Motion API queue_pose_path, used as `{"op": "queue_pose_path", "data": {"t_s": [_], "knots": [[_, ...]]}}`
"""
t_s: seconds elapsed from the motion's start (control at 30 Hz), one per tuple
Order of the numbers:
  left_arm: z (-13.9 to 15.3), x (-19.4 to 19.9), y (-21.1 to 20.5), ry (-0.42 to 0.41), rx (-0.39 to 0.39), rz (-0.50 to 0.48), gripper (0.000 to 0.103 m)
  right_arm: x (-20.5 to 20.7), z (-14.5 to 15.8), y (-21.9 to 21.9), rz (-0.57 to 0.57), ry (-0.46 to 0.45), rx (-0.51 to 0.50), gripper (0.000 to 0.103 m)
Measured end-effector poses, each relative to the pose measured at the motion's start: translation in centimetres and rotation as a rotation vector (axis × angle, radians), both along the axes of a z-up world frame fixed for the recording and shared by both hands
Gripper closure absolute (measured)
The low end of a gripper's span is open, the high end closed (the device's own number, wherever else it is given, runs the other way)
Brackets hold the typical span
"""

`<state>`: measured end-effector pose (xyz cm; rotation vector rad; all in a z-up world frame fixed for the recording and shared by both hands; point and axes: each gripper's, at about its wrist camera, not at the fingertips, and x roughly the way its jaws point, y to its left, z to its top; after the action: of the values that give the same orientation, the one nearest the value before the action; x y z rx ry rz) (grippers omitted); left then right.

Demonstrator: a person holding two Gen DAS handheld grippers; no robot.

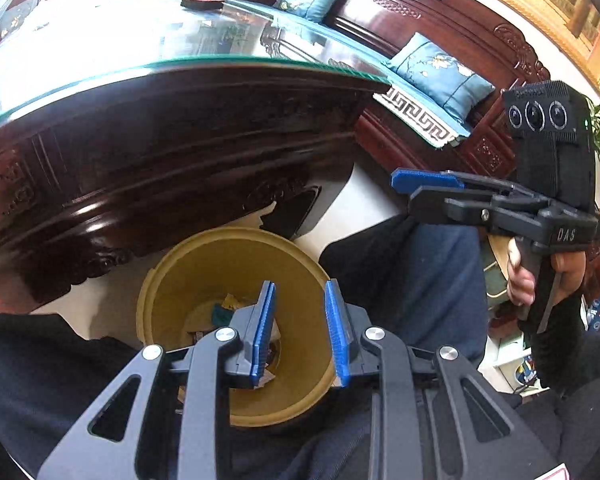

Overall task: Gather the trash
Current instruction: 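Carry both items over the yellow bin and open both tools to drop them, then raise both open tools back over the table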

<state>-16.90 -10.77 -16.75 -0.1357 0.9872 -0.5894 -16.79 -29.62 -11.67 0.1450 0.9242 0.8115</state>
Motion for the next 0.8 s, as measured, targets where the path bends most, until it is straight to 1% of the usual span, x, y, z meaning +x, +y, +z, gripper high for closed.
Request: {"op": "queue_pose_path", "data": {"t_s": [0.17,0.27,0.43,0.5,0.53,0.63,0.8], "knots": [[1.5,1.1,0.8,-0.042,-0.017,0.028,0.077,0.9,0.8,0.2,0.0,-0.022,0.011,0.044],[2.4,2.1,1.4,-0.065,-0.028,0.053,0.074,1.6,1.5,0.4,0.0,-0.036,0.02,0.044],[4.0,4.1,2.1,-0.108,-0.038,0.079,0.066,3.1,2.7,1.1,0.008,-0.064,0.033,0.044],[4.9,5.1,2.5,-0.132,-0.041,0.097,0.048,3.9,3.2,1.4,0.009,-0.074,0.035,0.044],[5.5,5.6,2.7,-0.149,-0.04,0.105,0.046,4.2,3.4,1.5,0.01,-0.079,0.033,0.044],[6.9,7.2,2.9,-0.182,-0.036,0.106,0.046,5.5,4.4,1.9,0.01,-0.1,0.032,0.044],[8.9,10.2,3.5,-0.21,-0.037,0.119,0.043,8.2,6.8,2.5,-0.004,-0.148,0.05,0.044]]}}
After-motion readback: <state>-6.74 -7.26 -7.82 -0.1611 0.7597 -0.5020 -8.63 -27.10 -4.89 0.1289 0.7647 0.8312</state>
